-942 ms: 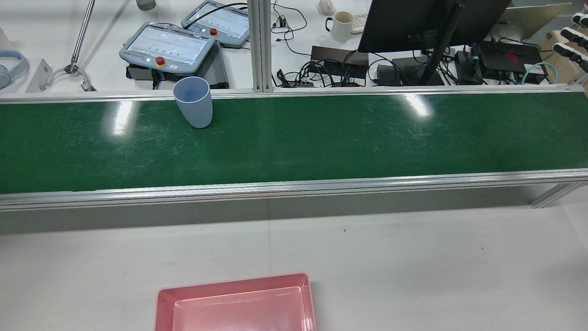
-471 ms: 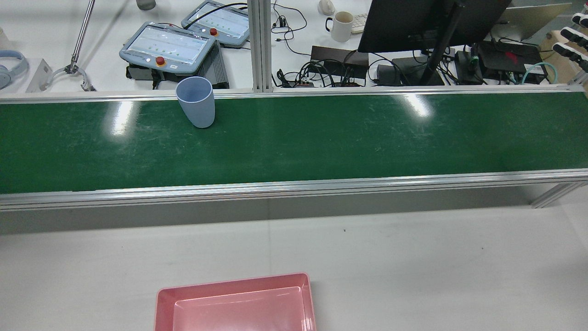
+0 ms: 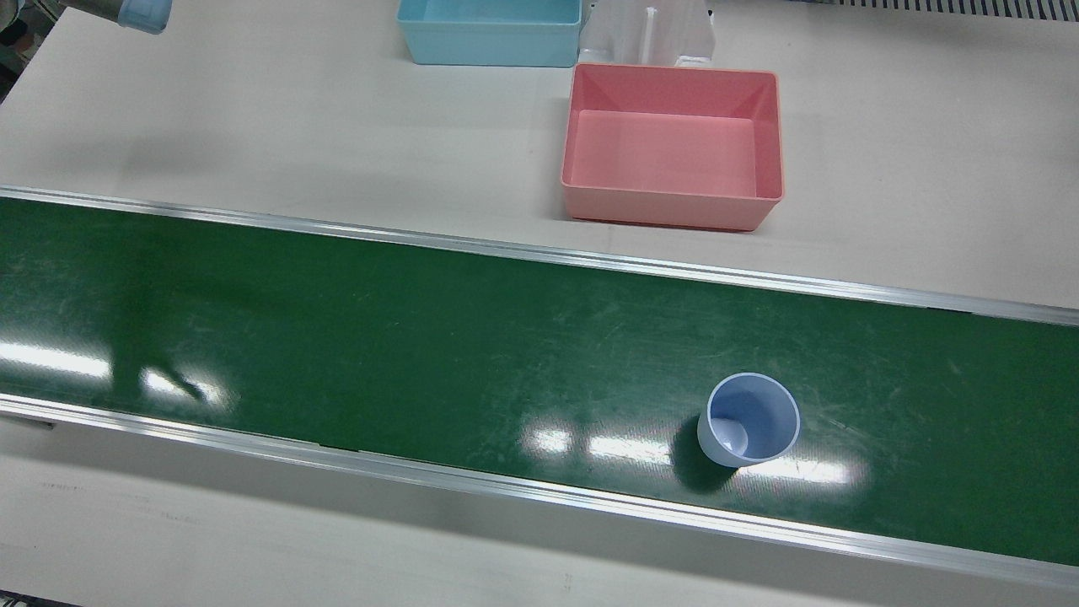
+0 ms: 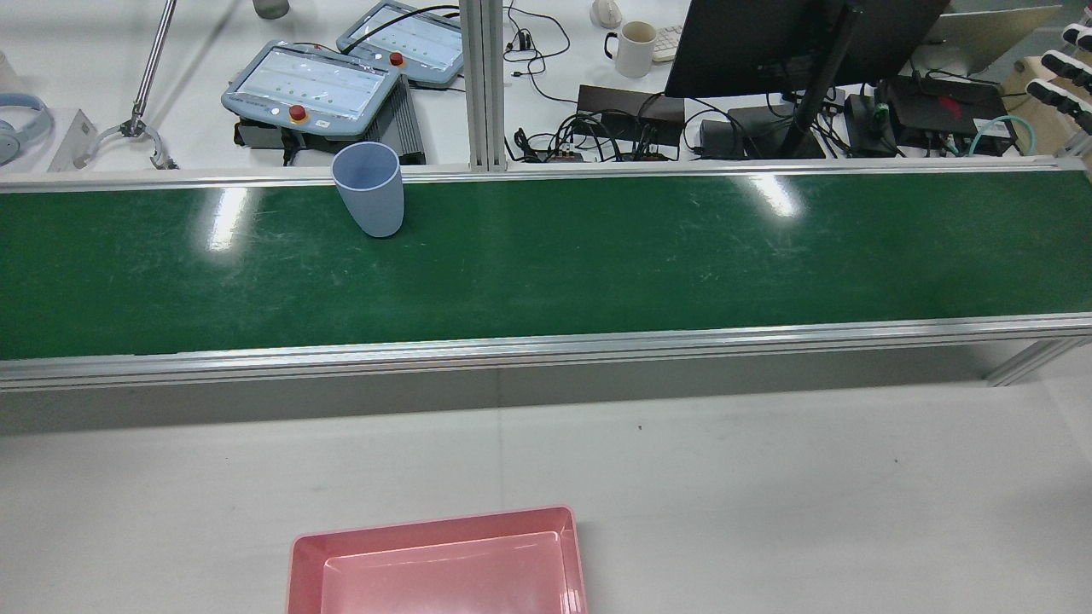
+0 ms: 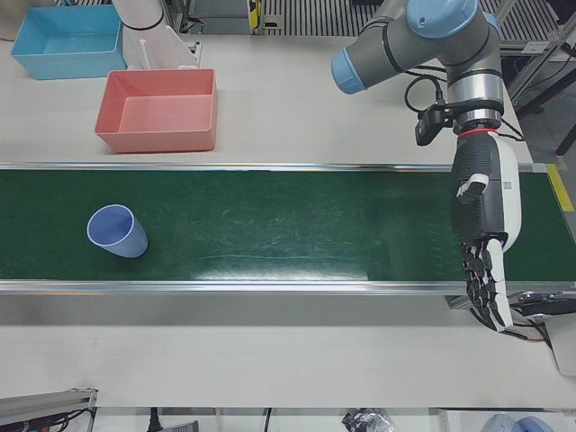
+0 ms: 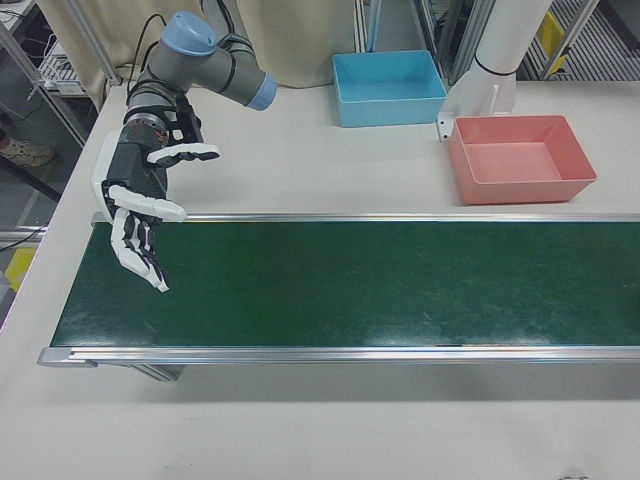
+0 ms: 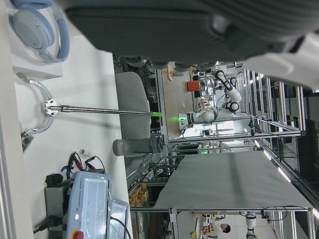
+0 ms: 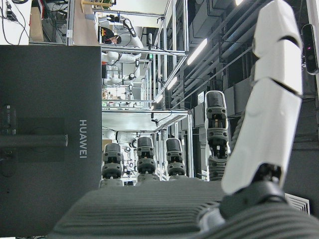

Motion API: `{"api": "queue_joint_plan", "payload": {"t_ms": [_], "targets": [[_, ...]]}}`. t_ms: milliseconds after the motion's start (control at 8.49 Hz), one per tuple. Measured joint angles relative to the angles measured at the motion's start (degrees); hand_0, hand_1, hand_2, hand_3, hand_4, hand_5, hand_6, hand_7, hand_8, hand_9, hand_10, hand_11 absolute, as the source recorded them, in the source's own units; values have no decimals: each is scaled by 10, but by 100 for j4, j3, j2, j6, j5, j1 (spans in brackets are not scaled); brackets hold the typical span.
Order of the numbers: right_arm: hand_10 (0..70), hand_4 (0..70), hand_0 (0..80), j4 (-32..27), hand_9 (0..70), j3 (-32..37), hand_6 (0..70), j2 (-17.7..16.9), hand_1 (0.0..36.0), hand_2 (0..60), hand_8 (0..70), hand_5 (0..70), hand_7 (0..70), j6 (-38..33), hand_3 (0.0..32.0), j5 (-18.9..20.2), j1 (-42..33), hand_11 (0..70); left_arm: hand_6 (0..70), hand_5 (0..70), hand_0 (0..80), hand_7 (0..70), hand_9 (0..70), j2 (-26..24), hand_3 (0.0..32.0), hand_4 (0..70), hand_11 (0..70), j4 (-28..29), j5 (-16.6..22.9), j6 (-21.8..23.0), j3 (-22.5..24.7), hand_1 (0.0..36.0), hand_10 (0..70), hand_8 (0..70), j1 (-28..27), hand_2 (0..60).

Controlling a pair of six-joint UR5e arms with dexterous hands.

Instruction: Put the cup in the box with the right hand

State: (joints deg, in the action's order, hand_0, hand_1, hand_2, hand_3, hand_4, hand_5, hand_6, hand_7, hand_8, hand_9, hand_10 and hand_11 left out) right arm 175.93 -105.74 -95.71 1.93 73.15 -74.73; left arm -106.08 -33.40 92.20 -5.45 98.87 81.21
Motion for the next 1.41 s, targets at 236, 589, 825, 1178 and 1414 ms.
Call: {"api": "queue_joint_plan", "payload": {"t_ms": [236, 589, 825, 1178, 1414], "targets": [[102, 278, 523, 1, 168, 4, 51, 2, 183, 118, 131, 66, 251, 0, 110, 1, 1, 157, 0, 0, 0, 0, 0, 0, 0, 0, 0, 0, 0, 0, 0, 0, 0, 0, 0, 0], [102, 282, 524, 1, 168, -1, 51, 4, 186, 122, 131, 66, 253, 3, 108, 0, 0, 158, 0, 0, 0, 0, 0, 0, 0, 0, 0, 0, 0, 0, 0, 0, 0, 0, 0, 0], [101, 273, 522, 2, 164, 2, 49, 4, 183, 118, 129, 65, 246, 4, 110, 1, -1, 156, 0, 0, 0, 0, 0, 0, 0, 0, 0, 0, 0, 0, 0, 0, 0, 0, 0, 0], [106, 285, 526, 0, 173, 2, 53, 6, 188, 127, 133, 67, 260, 1, 106, -1, -3, 164, 0, 0, 0, 0, 0, 0, 0, 0, 0, 3, 0, 0, 0, 0, 0, 0, 0, 0], [105, 280, 521, -3, 169, 6, 51, 4, 184, 124, 131, 66, 252, 0, 106, -2, -6, 162, 0, 0, 0, 0, 0, 0, 0, 0, 0, 1, 0, 0, 0, 0, 0, 0, 0, 0]]}}
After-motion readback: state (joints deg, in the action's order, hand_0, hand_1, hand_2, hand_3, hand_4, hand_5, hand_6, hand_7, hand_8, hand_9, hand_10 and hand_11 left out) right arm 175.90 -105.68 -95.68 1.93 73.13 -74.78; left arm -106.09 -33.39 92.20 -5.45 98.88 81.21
